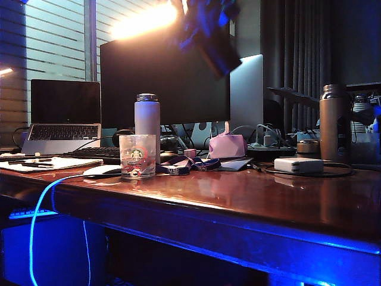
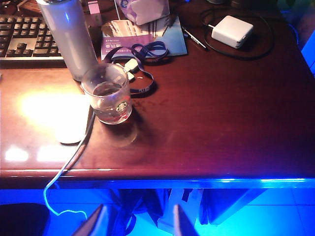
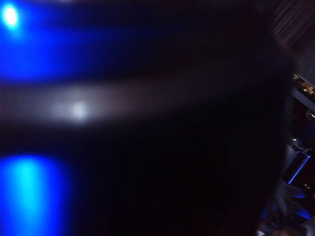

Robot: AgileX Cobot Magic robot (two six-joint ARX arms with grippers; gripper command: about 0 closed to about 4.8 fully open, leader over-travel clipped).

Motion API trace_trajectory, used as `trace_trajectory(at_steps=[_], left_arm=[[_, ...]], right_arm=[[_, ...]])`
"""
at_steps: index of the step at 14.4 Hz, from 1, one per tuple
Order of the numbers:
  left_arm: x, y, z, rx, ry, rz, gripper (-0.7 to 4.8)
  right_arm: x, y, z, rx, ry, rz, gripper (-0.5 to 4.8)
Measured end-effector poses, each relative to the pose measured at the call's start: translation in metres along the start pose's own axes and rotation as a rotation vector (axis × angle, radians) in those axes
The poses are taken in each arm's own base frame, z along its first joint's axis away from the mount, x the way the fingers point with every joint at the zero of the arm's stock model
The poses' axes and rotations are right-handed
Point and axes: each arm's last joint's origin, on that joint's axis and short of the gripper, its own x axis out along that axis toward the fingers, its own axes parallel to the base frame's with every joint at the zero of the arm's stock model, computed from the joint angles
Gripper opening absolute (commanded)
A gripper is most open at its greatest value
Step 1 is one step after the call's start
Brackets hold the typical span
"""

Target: Pick up the black thermos, pour a little water from inside into the glass cup, then place the black thermos back on the table.

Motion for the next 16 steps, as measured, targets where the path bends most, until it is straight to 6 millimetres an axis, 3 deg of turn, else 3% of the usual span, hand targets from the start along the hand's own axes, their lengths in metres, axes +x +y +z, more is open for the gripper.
trace_trajectory(at_steps=[5, 8, 13, 16], left_arm=[[0.000, 0.000, 0.000, -0.001, 0.000, 0.000, 1.85], [0.000, 0.000, 0.000, 0.000, 0.000, 0.000, 1.85], [0.000, 0.000, 0.000, 0.000, 0.000, 0.000, 1.85], [0.000, 0.000, 0.000, 0.000, 0.000, 0.000, 1.85]], right_arm=[[-0.023, -0.038, 0.021, 0.078, 0.013, 0.023, 1.06], [-0.031, -0.051, 0.026, 0.136, 0.023, 0.053, 1.06], [-0.015, -0.062, 0.008, 0.250, 0.031, 0.138, 1.06], [-0.012, -0.049, -0.024, 0.262, 0.015, 0.168, 1.06]])
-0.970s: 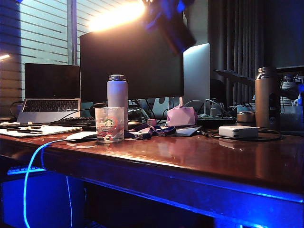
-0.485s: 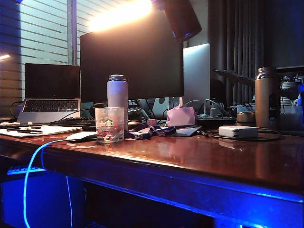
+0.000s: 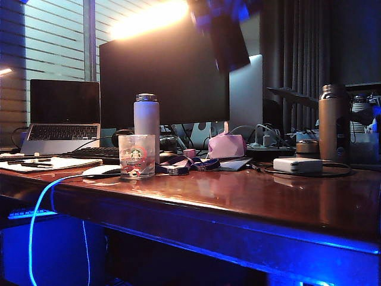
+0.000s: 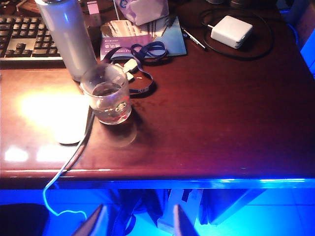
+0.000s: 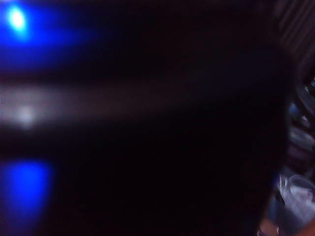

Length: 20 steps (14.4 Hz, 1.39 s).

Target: Pick up the black thermos, pour a little water from inside into the glass cup, then place the black thermos back on the table.

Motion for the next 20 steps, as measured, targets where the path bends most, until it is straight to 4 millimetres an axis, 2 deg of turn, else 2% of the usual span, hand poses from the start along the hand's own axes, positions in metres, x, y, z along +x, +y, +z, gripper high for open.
trace_trajectory(at_steps=[1, 4, 9, 15, 20], left_arm=[[0.000, 0.000, 0.000, 0.000, 0.000, 0.000, 1.85], [0.000, 0.000, 0.000, 0.000, 0.000, 0.000, 1.85], [0.000, 0.000, 0.000, 0.000, 0.000, 0.000, 1.85], [0.000, 0.000, 0.000, 0.000, 0.000, 0.000, 1.85], [0.000, 0.000, 0.000, 0.000, 0.000, 0.000, 1.85]], right_arm=[[-0.004, 0.001, -0.017, 0.010, -0.020, 0.000, 1.06], [-0.014, -0.001, -0.036, 0.049, -0.077, -0.005, 1.06], [-0.025, 0.007, -0.098, 0.101, 0.026, 0.027, 1.06], [-0.037, 0.012, -0.131, 0.132, -0.012, 0.119, 1.07], [-0.038, 0.012, -0.132, 0.152, -0.021, 0.117, 1.06]])
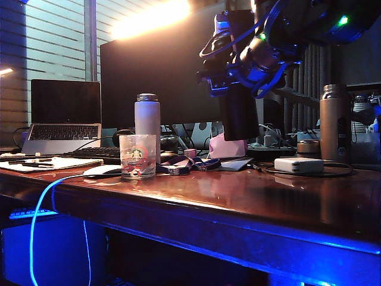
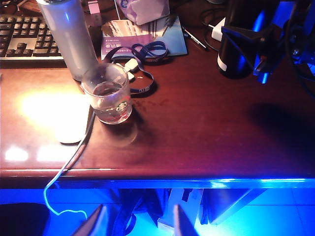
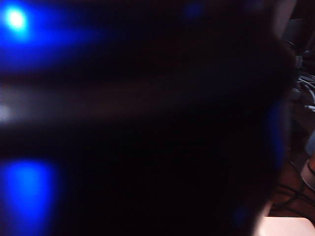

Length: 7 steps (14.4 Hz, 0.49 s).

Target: Pick up the black thermos, pour a little water from inside into the glass cup, then place the black thermos back on the table.

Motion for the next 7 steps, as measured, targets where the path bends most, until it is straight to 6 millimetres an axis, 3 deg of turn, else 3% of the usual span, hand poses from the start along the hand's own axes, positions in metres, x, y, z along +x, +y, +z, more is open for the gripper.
trace_trajectory(at_steps=[5, 7], left_arm=[[0.000, 0.000, 0.000, 0.000, 0.000, 0.000, 1.85], [0.000, 0.000, 0.000, 0.000, 0.000, 0.000, 1.85]], right_arm=[[0.001, 0.002, 0.000, 0.010, -0.021, 0.063, 1.06], [0.008, 0.009, -0.015, 0.006, -0.018, 0.145, 1.06]])
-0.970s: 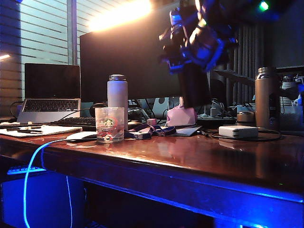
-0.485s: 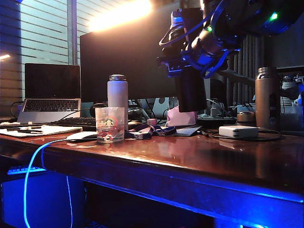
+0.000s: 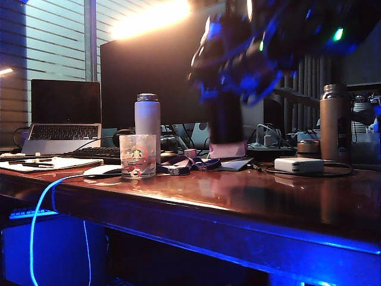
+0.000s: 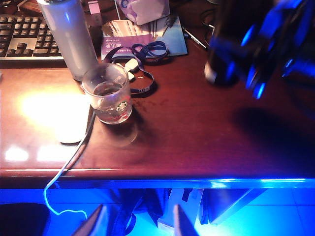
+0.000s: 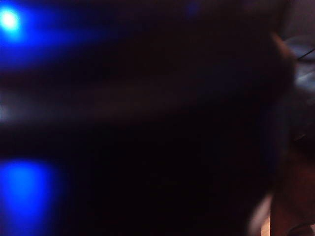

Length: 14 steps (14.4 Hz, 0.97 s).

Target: Pick up the black thermos, pour a little water from inside into the glass cup, then place the black thermos back on the table.

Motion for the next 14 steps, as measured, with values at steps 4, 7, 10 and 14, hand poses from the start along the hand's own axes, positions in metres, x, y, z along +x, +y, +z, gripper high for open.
trace_trajectory(at_steps=[4, 7, 10, 14], left_arm=[[0.000, 0.000, 0.000, 0.000, 0.000, 0.000, 1.85], [0.000, 0.000, 0.000, 0.000, 0.000, 0.000, 1.85], [0.000, 0.000, 0.000, 0.000, 0.000, 0.000, 1.85], [0.000, 0.000, 0.000, 0.000, 0.000, 0.000, 1.85]], right_arm=[[0.006, 0.000, -0.020, -0.013, 0.080, 0.011, 1.06], [0.008, -0.007, -0.026, 0.047, 0.126, 0.015, 1.07], [0.009, -0.013, -0.027, 0.105, 0.134, 0.012, 1.08], [0.012, -0.008, -0.038, 0.106, 0.162, 0.067, 2.17]])
